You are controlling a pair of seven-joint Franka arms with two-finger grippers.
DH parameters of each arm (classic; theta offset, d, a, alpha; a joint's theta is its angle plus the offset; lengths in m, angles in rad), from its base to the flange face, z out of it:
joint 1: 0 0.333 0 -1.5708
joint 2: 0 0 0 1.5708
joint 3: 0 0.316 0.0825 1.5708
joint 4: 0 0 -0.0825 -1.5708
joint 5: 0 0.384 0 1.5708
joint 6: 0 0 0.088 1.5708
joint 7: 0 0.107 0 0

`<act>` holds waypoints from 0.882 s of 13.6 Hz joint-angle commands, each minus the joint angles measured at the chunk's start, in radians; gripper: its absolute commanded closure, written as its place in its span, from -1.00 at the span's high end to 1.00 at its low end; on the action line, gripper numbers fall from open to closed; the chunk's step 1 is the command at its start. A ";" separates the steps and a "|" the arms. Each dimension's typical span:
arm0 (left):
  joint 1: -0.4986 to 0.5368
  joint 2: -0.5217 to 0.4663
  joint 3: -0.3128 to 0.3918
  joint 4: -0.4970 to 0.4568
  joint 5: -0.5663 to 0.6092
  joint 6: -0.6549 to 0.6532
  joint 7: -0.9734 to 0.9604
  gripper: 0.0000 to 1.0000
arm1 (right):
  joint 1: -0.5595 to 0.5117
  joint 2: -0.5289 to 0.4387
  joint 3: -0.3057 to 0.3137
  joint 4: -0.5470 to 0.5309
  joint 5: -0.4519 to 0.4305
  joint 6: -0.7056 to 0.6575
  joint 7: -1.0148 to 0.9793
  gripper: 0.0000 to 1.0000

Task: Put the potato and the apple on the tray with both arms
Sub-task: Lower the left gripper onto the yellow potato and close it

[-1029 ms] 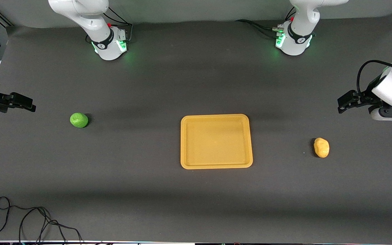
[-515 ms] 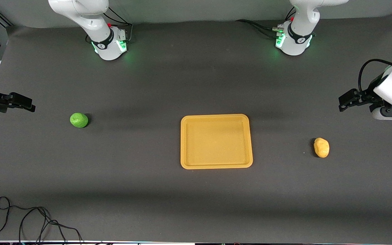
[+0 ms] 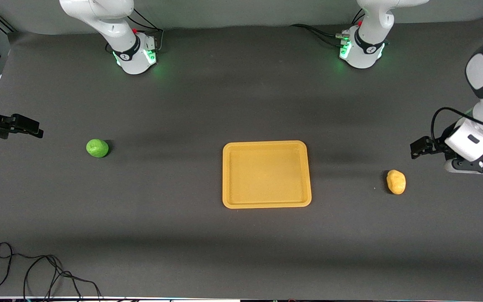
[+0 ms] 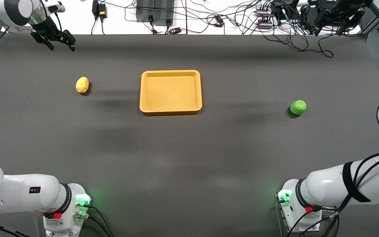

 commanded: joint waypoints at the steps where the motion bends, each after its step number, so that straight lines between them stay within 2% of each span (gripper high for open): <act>1: 0.008 0.051 0.000 -0.064 0.005 0.145 0.023 0.99 | 0.008 0.000 -0.009 0.017 0.002 -0.018 0.018 1.00; 4: 0.012 0.143 0.000 -0.101 0.006 0.282 0.023 0.99 | 0.008 0.000 -0.007 0.018 0.002 -0.016 0.018 1.00; 8: 0.041 0.237 0.001 -0.127 0.092 0.425 0.023 0.99 | 0.007 0.000 -0.009 0.018 0.020 -0.016 0.018 1.00; 12: 0.069 0.312 0.000 -0.134 0.094 0.462 0.022 0.99 | 0.007 0.000 -0.009 0.018 0.020 -0.016 0.013 1.00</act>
